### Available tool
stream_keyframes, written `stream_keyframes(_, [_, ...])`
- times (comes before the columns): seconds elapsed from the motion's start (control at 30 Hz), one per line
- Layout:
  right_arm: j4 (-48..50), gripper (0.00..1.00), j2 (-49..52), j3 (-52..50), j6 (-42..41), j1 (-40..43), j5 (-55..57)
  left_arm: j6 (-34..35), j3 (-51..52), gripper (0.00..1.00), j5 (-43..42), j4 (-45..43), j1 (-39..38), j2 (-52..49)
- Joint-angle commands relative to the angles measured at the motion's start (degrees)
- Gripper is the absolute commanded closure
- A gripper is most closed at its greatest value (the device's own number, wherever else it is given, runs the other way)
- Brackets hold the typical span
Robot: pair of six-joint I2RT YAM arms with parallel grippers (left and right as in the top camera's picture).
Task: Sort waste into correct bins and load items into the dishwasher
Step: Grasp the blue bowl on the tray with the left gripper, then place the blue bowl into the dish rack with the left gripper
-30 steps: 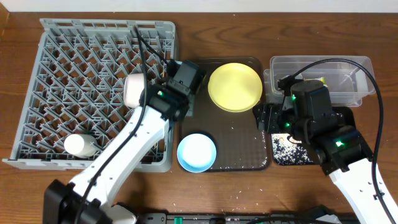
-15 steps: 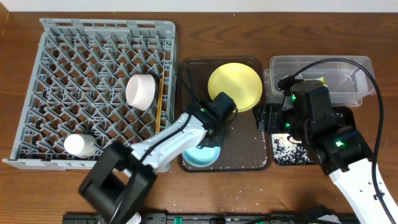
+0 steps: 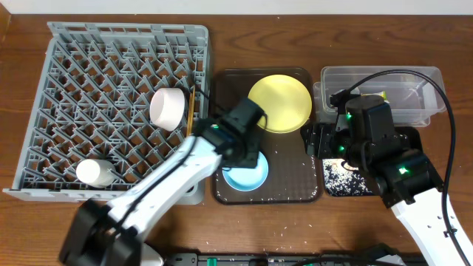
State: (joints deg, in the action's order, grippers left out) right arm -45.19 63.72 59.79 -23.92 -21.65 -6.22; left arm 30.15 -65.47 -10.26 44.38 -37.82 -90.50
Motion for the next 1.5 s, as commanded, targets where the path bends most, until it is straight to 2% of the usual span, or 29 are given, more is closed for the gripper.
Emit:
stream_keyframes(0.0, [0.02, 0.27, 0.15, -0.02, -0.24, 0.22, -0.04, -4.63, -1.38, 0.57, 10.93, 3.89, 2.86, 3.63])
stream_keyframes(0.13, [0.02, 0.27, 0.15, 0.0, -0.24, 0.22, -0.04, -7.65, 1.64, 0.58, 11.41, 2.75, 3.37, 1.29])
stream_keyframes(0.4, [0.02, 0.27, 0.15, -0.02, -0.26, 0.22, -0.04, -7.82, 4.63, 0.64, 11.28, -0.02, 3.41, -8.87])
stream_keyframes(0.5, [0.0, 0.27, 0.15, -0.02, -0.26, 0.22, -0.07, -7.85, 4.63, 0.72, 9.22, -0.79, 3.37, -10.71])
stream_keyframes(0.6, [0.0, 0.27, 0.15, 0.0, -0.26, 0.22, -0.07, -7.85, 4.61, 0.91, 5.66, -2.14, 3.37, -10.91])
stream_keyframes(0.77, [0.0, 0.27, 0.15, -0.02, -0.26, 0.22, -0.07, -7.93, 3.96, 0.92, -2.1, -4.35, 3.41, -9.99])
stream_keyframes(0.93, [0.0, 0.27, 0.15, -0.02, -0.26, 0.22, -0.07, -8.68, -0.42, 0.93, -0.87, 0.33, 4.79, -3.08])
stream_keyframes(1.07, [0.0, 0.27, 0.15, -0.02, -0.26, 0.22, -0.07, -8.7, -2.8, 0.93, 11.23, 4.33, 7.67, 5.38])
stream_keyframes(1.23, [0.2, 0.27, 0.15, -0.02, -0.26, 0.22, -0.04, -8.72, -3.04, 0.93, 35.65, 6.23, 12.61, 15.61])
stream_keyframes(1.27, [0.28, 0.27, 0.15, -0.02, -0.26, 0.22, -0.04, -8.72, -3.02, 0.93, 43.17, 6.38, 13.68, 17.16])
stream_keyframes(1.43, [0.87, 0.27, 0.15, 0.0, -0.26, 0.22, -0.04, -8.94, -3.02, 0.93, 72.15, 3.1, 17.42, 17.38])
stream_keyframes(1.47, [0.92, 0.27, 0.15, -0.02, -0.26, 0.22, -0.04, -9.57, -3.02, 0.93, 74.71, 1.68, 18.1, 16.85])
